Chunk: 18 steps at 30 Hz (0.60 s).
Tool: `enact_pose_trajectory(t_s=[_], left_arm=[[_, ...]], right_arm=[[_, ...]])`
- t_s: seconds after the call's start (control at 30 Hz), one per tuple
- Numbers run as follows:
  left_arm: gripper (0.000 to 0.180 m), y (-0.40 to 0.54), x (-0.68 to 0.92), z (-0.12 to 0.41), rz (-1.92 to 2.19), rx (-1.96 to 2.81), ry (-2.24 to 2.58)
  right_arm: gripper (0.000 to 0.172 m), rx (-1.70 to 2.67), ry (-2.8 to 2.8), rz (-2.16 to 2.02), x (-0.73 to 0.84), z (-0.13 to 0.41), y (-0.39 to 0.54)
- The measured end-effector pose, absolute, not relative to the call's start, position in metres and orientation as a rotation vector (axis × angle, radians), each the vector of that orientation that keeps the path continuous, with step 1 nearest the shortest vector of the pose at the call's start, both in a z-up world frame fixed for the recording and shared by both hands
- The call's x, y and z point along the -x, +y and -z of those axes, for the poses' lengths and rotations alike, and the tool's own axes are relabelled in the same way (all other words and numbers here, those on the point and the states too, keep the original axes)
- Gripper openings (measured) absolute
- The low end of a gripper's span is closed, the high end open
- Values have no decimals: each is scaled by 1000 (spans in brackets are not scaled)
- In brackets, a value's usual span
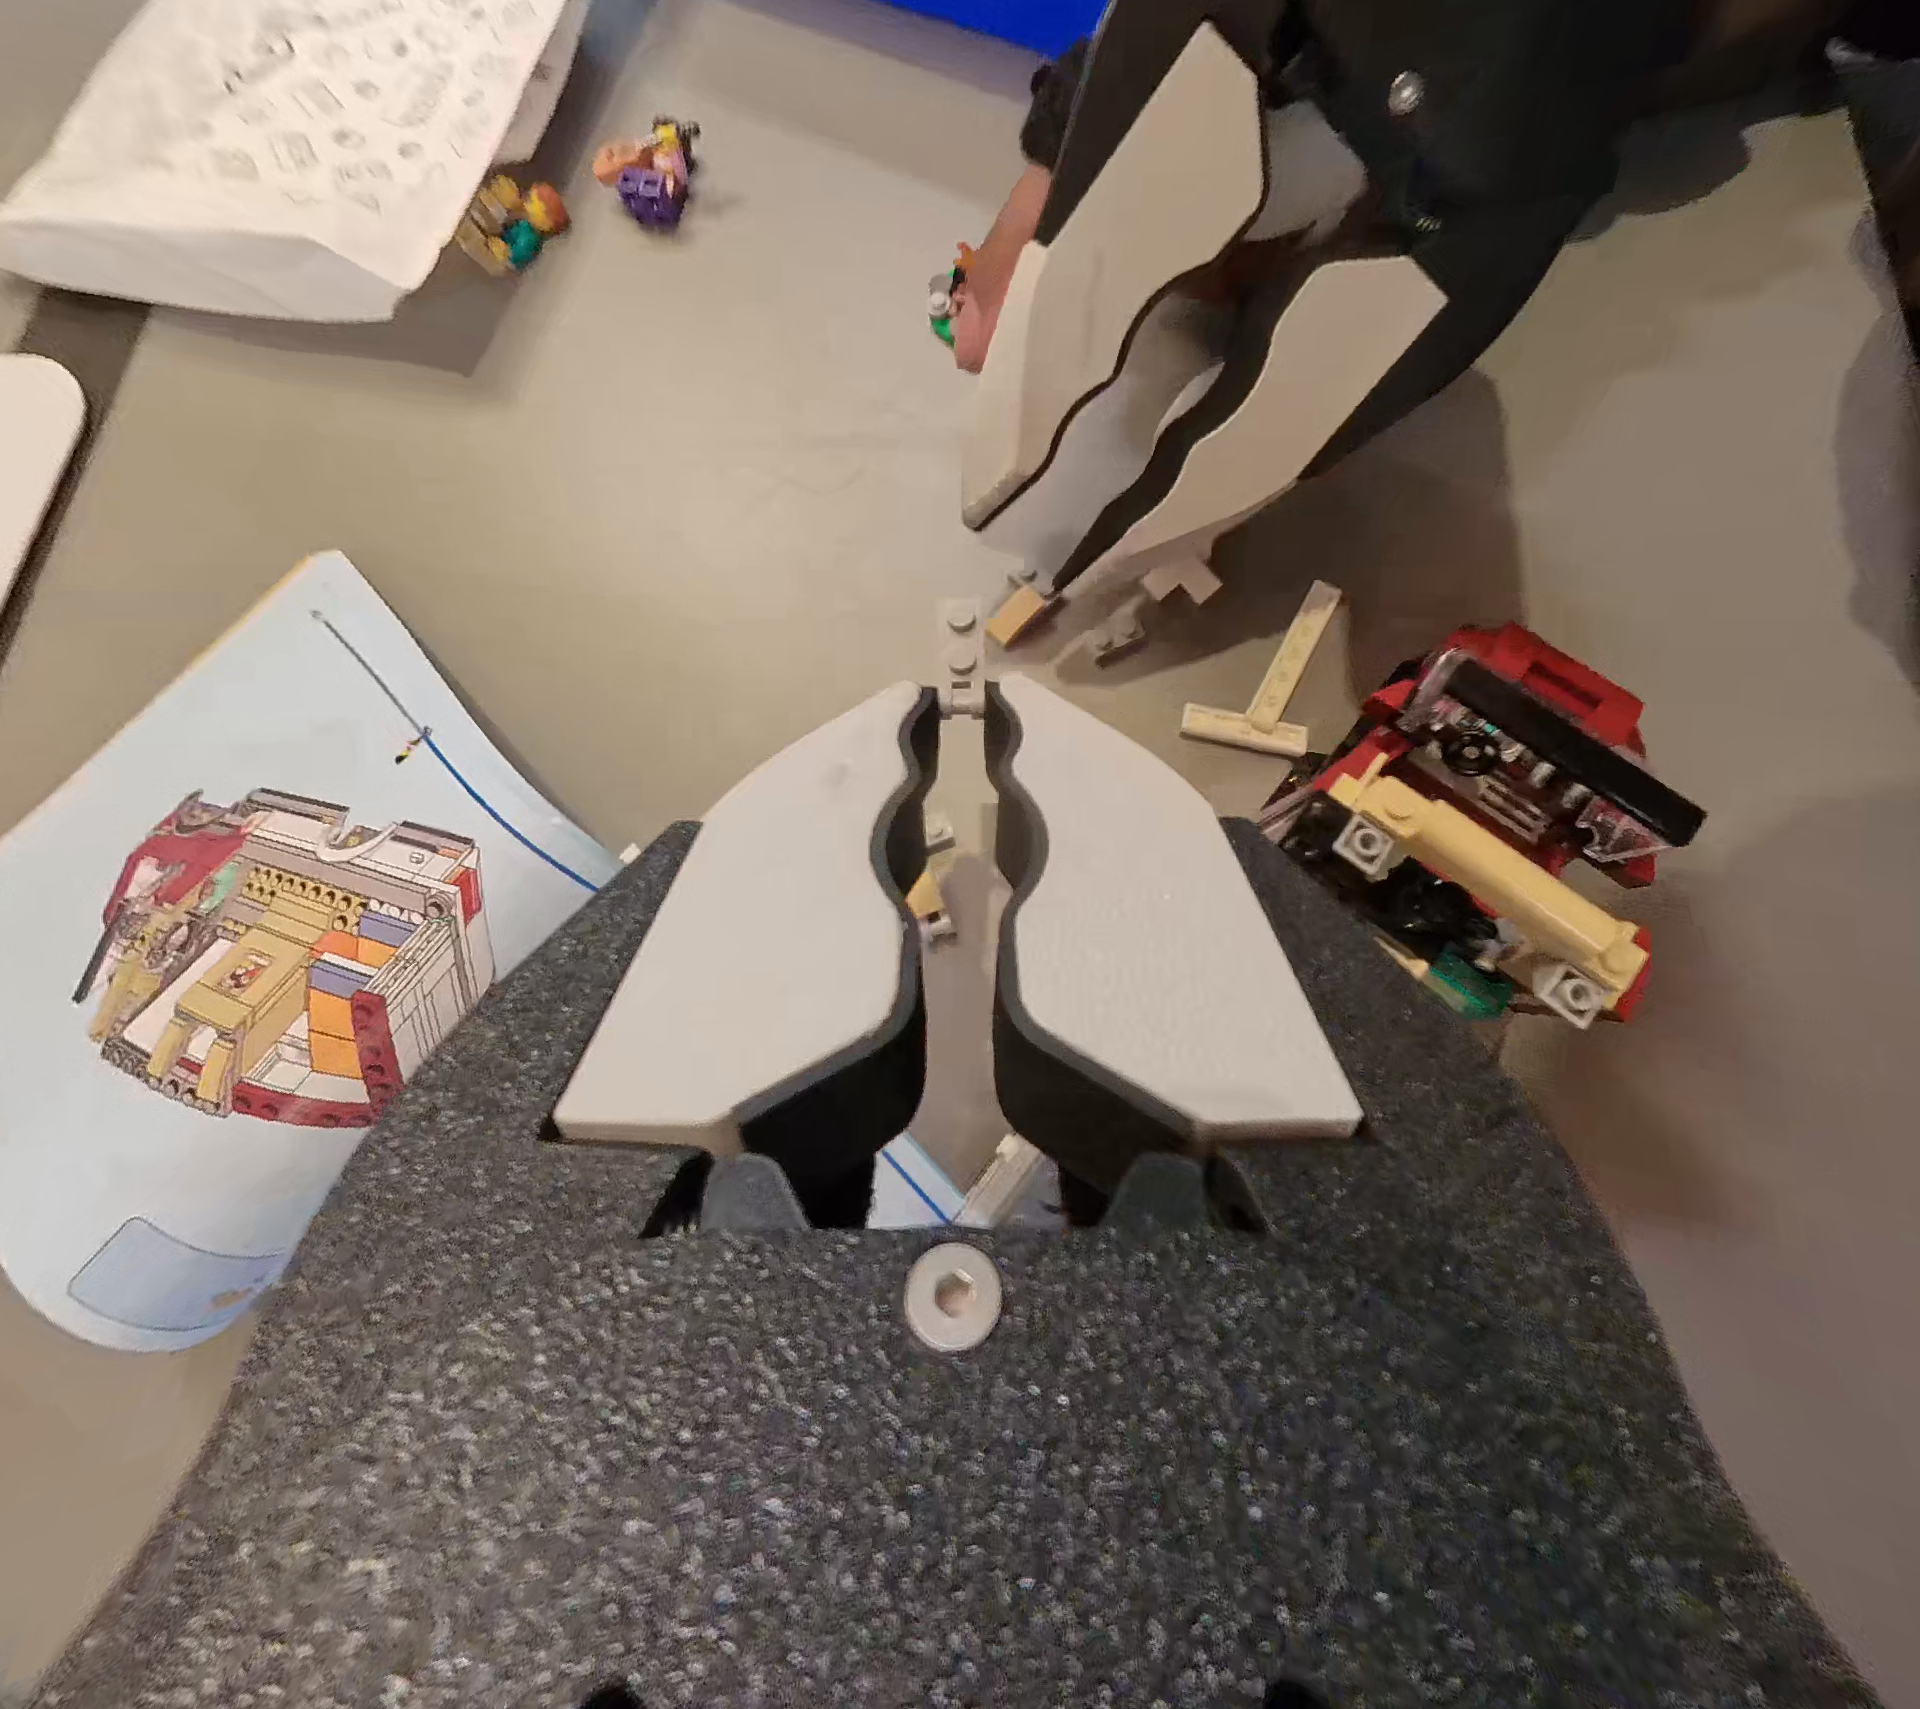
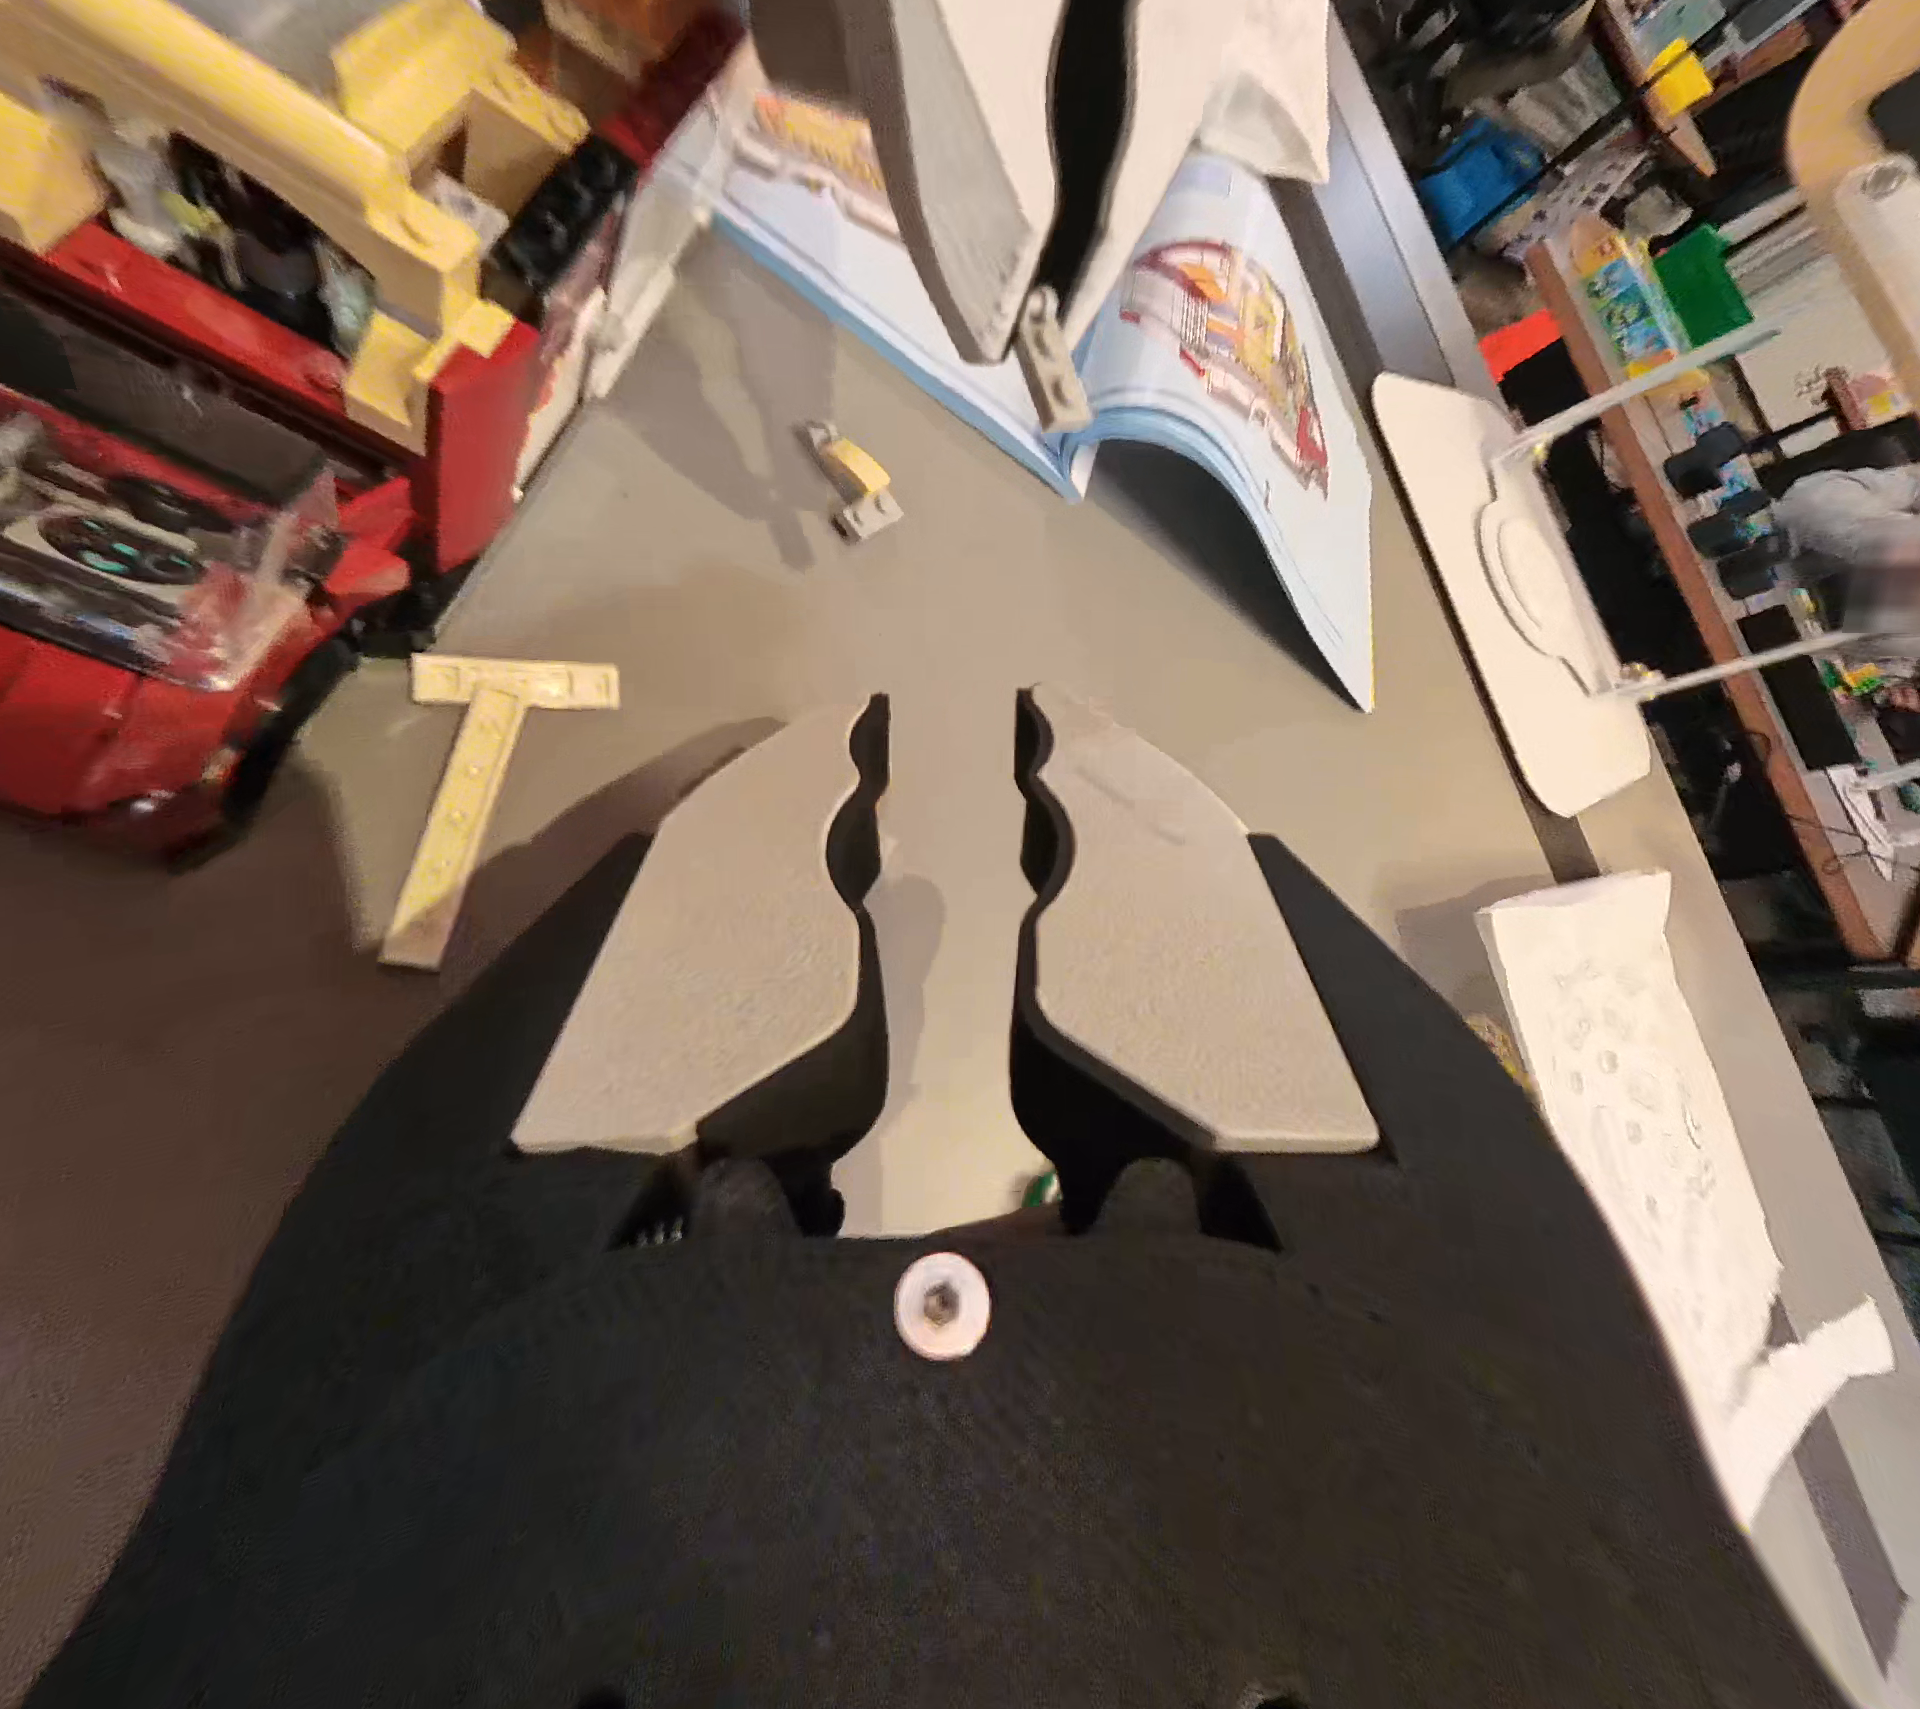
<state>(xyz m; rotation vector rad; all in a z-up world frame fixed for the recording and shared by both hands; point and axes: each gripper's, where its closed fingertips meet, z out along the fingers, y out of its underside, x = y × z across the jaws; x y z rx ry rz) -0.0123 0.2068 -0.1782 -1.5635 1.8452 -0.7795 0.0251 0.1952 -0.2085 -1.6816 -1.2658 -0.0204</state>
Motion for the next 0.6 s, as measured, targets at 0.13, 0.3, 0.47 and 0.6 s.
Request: enact_pose_trajectory(t_s=[0.13,0.3,0.47,0.6], left_arm=[[8,212,13,192,721,1654,1963],[8,210,12,213,648,1726,2134],[8,207,7,230,589,1748,2244],[8,202,8,237,590,1756,2294]], right_arm=[[23,1885,-1208,-5,-41,225,198],[24,2070,-1131,-167,-46,238,191],[27,2146,-1125,-277,-40,249,184],[25,2168,-1095,-291,-37,250,186]])
